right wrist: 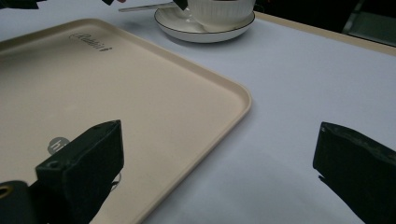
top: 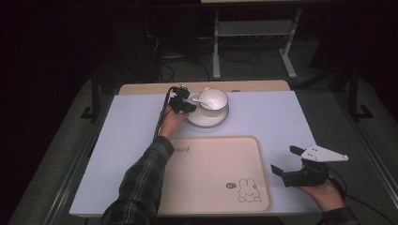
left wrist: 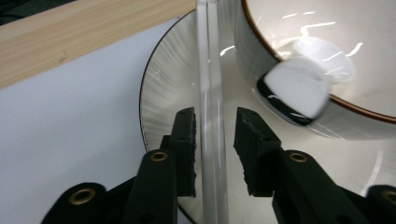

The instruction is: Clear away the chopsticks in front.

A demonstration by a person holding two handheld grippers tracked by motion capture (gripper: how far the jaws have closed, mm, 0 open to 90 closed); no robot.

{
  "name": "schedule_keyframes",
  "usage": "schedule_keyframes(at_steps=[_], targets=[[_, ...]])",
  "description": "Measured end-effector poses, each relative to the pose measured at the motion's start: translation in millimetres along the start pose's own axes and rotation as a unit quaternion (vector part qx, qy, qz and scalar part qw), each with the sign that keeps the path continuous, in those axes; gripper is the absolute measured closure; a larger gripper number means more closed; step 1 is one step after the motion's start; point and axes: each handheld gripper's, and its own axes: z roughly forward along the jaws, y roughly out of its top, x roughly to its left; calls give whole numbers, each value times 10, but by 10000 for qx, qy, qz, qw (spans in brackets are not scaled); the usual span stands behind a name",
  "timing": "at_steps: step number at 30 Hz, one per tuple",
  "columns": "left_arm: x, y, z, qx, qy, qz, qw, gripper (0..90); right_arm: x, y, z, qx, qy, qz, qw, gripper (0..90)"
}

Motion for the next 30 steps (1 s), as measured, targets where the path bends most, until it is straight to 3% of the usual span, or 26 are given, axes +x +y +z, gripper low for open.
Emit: schedule_keyframes(at_steps=[9, 13, 20, 30], targets=[[107, -152, -386, -89, -338, 38, 9994, 618, 16, 4, 11, 22, -3, -19, 10000, 12], [179, -256, -505, -131, -508, 21, 9986, 697, 25, 6, 20, 37, -1, -24, 10000, 12], [218, -382, -536, -107, -779, -22, 9969, 806, 18, 5, 33, 43, -8, -20, 10000, 11], [231, -432, -479, -23, -769, -43, 9970, 826, 13, 1, 31, 58, -13, -10, 10000, 12]])
